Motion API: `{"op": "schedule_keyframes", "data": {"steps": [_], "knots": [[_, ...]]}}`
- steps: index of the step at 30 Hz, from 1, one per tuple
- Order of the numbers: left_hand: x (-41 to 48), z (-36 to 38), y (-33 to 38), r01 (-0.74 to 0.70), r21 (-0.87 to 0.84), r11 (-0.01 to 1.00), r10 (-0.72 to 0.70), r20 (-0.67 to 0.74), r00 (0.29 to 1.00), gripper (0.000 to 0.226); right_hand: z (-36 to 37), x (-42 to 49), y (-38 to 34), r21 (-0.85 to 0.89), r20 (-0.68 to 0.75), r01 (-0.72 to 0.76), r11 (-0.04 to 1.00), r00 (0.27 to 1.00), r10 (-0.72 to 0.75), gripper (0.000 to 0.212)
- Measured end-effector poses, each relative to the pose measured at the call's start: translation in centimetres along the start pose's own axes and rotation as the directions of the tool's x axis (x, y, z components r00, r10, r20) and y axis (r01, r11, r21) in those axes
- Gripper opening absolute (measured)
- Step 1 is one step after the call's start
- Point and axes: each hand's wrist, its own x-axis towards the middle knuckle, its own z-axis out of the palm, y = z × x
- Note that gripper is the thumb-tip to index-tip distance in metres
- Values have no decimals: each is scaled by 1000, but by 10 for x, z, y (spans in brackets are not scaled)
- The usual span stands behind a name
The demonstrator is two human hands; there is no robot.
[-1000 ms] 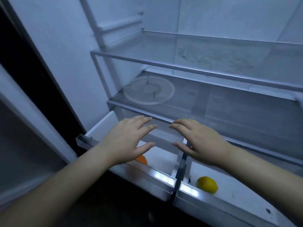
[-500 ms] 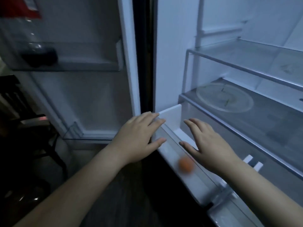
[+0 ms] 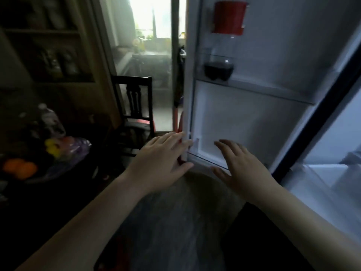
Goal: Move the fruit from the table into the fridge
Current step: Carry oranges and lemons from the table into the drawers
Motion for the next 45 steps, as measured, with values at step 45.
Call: {"op": "schedule_keyframes", "data": {"steps": [45], "knots": [[-87,120,-387,905,54,422,-907,18,422,71,246,434,-288,412,178,634,654,648,-741,66]]}}
